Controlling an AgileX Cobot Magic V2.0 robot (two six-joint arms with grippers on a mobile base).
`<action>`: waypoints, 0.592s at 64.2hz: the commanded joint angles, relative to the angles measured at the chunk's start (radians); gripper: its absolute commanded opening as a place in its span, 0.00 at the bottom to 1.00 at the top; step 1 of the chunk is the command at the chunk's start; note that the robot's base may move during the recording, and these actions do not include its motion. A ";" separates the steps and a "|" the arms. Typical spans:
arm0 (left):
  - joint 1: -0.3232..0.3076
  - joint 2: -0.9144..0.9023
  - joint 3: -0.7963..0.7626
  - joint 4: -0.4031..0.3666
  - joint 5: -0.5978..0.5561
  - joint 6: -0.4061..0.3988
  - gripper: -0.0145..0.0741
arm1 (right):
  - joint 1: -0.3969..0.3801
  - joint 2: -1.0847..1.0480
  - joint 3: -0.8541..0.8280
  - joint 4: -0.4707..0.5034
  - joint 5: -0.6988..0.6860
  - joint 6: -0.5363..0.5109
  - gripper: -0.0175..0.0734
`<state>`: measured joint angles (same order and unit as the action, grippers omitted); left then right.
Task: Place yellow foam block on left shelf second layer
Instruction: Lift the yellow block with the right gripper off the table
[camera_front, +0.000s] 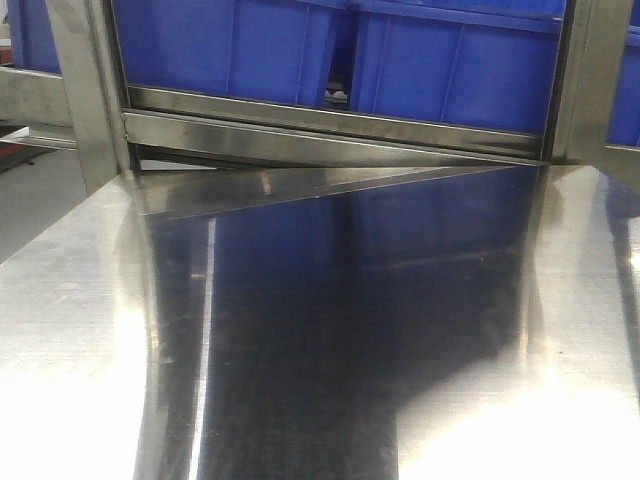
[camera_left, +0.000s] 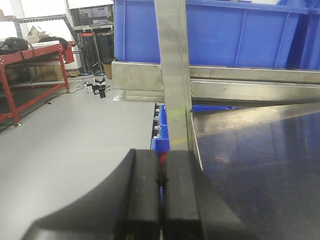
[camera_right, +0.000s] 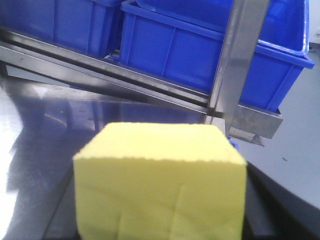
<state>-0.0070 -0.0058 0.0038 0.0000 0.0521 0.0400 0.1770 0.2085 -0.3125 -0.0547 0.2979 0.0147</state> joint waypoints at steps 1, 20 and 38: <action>0.001 -0.021 0.026 -0.011 -0.081 -0.003 0.30 | -0.006 -0.001 -0.022 0.006 -0.105 -0.015 0.75; 0.001 -0.021 0.026 -0.011 -0.081 -0.003 0.30 | -0.006 -0.002 0.005 0.006 -0.174 0.052 0.75; 0.001 -0.021 0.026 -0.011 -0.081 -0.003 0.30 | -0.136 -0.002 0.012 0.032 -0.174 0.051 0.75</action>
<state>-0.0070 -0.0058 0.0038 0.0000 0.0521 0.0400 0.0830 0.1981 -0.2731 -0.0251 0.2274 0.0625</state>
